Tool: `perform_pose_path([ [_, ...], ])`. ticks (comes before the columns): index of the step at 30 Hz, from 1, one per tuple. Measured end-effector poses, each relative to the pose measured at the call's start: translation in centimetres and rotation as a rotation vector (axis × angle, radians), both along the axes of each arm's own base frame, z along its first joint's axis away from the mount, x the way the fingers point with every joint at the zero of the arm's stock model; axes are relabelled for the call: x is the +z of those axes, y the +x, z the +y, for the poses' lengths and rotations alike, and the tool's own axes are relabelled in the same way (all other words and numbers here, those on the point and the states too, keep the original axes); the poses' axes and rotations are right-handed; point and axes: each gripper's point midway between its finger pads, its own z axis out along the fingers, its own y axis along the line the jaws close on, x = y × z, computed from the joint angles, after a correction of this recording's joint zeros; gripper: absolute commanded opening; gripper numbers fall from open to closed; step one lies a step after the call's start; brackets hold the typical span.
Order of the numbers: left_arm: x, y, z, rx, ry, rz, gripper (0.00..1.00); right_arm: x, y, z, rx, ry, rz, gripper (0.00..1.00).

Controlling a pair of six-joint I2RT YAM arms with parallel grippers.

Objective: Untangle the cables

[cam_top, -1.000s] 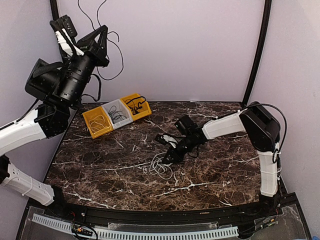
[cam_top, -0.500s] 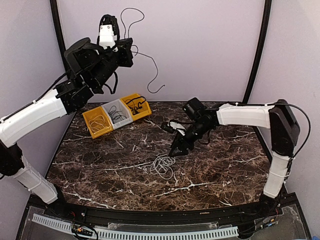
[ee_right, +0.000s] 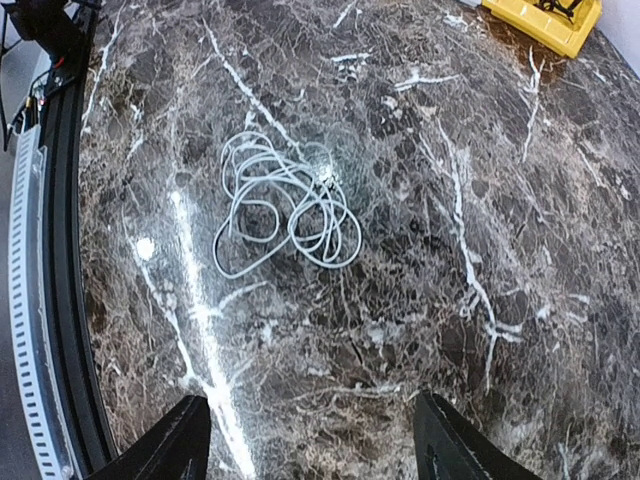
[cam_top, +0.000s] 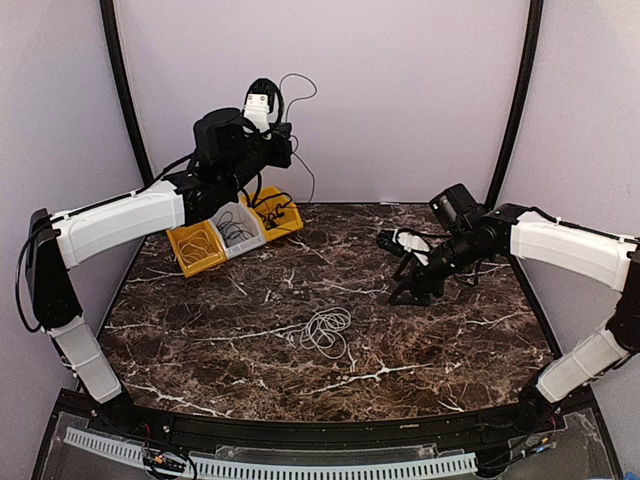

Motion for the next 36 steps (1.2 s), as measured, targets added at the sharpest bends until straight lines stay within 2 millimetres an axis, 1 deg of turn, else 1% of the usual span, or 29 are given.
perform_pose_path([
  [3,-3.4,2.2,-0.5,-0.001,0.041,0.043,0.00,-0.4,-0.7,-1.4,-0.014,-0.017,-0.039,0.77],
  [4,-4.2,2.7,-0.6,-0.003,0.053,0.052,0.00,-0.5,-0.8,-2.1,-0.026,-0.024,-0.059,0.78],
  [7,-6.9,4.7,-0.7,-0.005,0.089,0.079,0.00,-0.4,-0.2,-4.4,-0.092,-0.035,-0.128,0.80],
  [10,-8.8,6.5,-0.6,-0.006,0.105,0.096,0.00,0.5,0.9,-6.9,-0.178,-0.009,-0.188,0.81],
  [13,-10.1,8.3,-0.2,-0.006,0.110,0.107,0.00,0.8,1.4,-8.5,-0.231,0.031,-0.225,0.82],
  [16,-11.0,10.0,0.5,0.000,0.103,0.115,0.00,-0.2,1.4,-9.4,-0.255,0.051,-0.218,0.82],
  [20,-11.0,12.7,2.3,0.024,0.079,0.111,0.00,-1.4,1.5,-10.2,-0.280,0.049,-0.199,0.82],
  [25,-10.1,16.2,5.5,0.069,0.034,0.086,0.00,-1.3,2.1,-10.1,-0.283,0.064,-0.211,0.82],
  [29,-9.9,18.6,7.4,0.093,0.014,0.066,0.00,-1.4,2.4,-10.1,-0.282,0.066,-0.214,0.82],
  [31,-10.2,19.8,8.2,0.107,0.011,0.060,0.00,-1.6,2.5,-10.1,-0.282,0.064,-0.211,0.82],
  [33,-10.9,20.8,8.8,0.118,0.012,0.062,0.00,-1.8,2.5,-10.1,-0.282,0.062,-0.206,0.82],
  [36,-12.9,21.7,9.4,0.119,0.023,0.090,0.00,-2.2,2.5,-10.1,-0.282,0.056,-0.195,0.82],
])
